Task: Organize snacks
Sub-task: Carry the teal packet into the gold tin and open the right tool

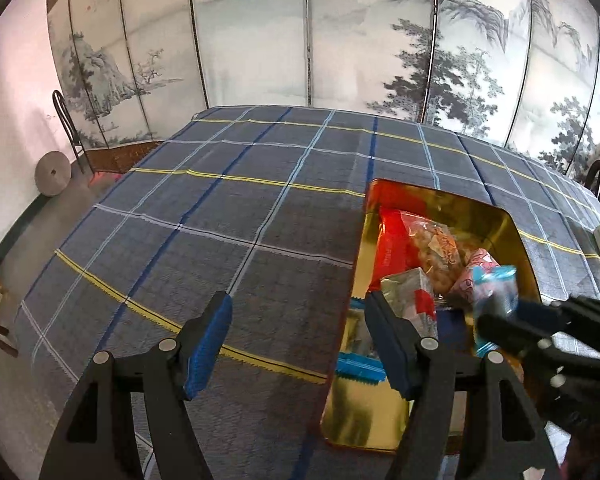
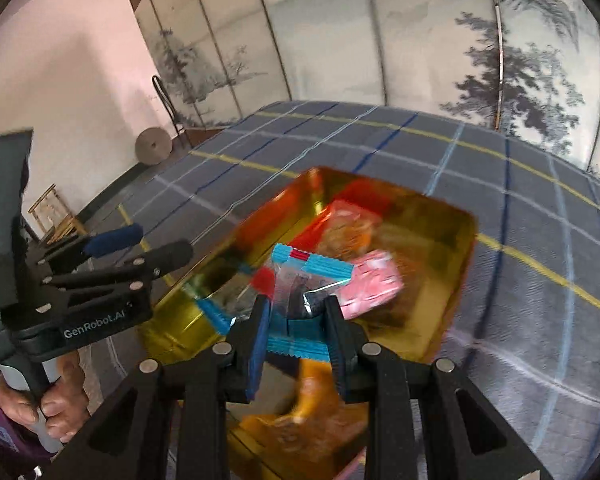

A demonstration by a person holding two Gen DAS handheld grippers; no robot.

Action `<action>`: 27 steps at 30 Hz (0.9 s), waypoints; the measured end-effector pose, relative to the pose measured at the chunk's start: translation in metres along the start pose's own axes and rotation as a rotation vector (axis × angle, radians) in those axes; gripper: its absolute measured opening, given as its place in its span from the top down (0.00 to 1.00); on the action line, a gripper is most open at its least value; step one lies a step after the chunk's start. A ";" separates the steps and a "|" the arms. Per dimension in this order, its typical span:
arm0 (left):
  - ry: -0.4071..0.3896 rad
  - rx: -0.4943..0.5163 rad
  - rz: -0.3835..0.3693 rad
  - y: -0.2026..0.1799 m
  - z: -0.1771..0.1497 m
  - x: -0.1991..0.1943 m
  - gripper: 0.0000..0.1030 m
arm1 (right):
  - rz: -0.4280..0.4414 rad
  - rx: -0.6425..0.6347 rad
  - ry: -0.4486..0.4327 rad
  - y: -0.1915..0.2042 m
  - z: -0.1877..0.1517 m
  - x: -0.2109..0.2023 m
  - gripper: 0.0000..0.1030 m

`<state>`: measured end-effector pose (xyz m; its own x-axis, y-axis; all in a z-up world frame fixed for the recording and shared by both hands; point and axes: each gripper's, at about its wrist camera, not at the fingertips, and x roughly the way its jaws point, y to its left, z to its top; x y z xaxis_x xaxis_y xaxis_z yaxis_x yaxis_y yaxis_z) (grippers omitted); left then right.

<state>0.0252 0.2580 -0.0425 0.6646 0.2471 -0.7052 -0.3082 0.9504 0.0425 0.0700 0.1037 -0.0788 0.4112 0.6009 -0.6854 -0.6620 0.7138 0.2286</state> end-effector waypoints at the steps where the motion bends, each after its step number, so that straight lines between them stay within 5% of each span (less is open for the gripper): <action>1: -0.001 -0.001 -0.001 0.001 0.000 0.000 0.37 | 0.004 0.001 0.007 0.003 -0.001 0.003 0.74; 13: -0.023 0.010 -0.003 0.010 -0.002 -0.005 0.37 | -0.006 -0.007 0.048 0.013 -0.002 0.021 0.73; 27: -0.066 0.059 0.025 0.002 -0.004 -0.007 0.25 | -0.010 -0.007 0.037 0.014 -0.006 0.022 0.71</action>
<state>0.0171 0.2569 -0.0401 0.7008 0.2812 -0.6556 -0.2863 0.9526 0.1025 0.0658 0.1250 -0.0944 0.3948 0.5799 -0.7126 -0.6622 0.7173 0.2167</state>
